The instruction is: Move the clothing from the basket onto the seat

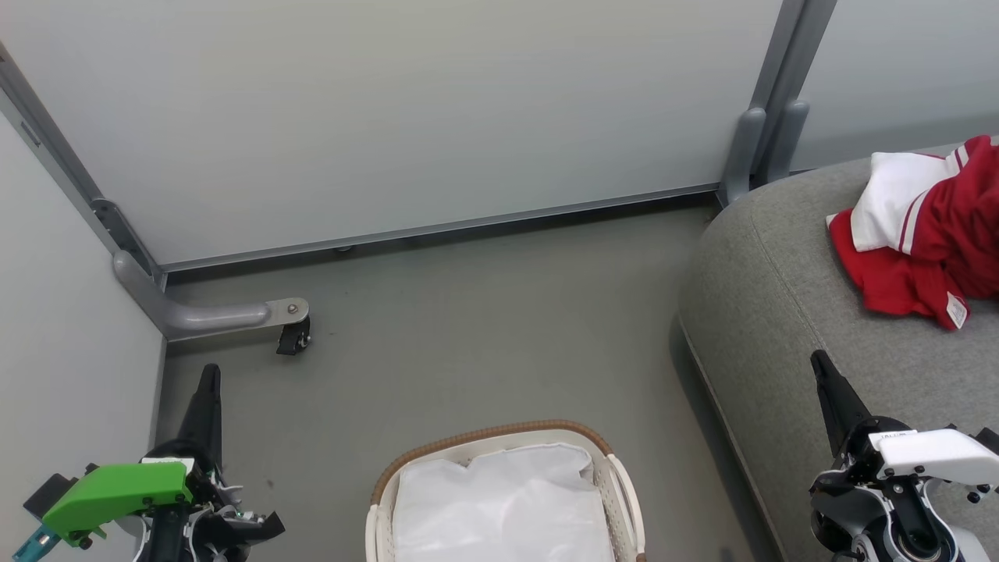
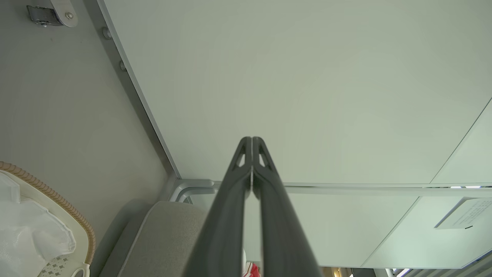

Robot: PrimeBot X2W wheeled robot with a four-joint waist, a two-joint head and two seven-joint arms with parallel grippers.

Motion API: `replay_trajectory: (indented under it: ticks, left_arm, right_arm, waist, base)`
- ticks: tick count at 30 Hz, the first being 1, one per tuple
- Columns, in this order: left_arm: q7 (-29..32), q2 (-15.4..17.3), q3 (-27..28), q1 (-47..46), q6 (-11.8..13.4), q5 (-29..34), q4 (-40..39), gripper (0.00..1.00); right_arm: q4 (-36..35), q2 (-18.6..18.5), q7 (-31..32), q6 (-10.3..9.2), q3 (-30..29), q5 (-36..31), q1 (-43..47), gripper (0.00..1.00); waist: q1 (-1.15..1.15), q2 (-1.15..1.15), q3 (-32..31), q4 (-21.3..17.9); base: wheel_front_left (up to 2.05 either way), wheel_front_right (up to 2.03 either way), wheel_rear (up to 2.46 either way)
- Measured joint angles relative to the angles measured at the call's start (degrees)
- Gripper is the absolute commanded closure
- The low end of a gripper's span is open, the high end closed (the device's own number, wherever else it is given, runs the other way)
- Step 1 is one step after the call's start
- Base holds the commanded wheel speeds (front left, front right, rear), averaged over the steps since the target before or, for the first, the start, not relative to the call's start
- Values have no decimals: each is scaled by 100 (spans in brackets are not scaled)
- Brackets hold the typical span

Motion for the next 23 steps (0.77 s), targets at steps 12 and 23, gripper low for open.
replay_trajectory:
  ticks: [12,23]
  left_arm:
    - [0,0,0,0,0,0,-1,100]
    - [0,0,0,0,0,0,-1,100]
  right_arm:
    - [0,0,0,0,0,0,-1,100]
    - [0,0,0,0,0,0,-1,100]
  waist:
    - [0,0,0,0]
    - [0,0,0,0]
  base:
    - [0,0,0]
    - [0,0,0]
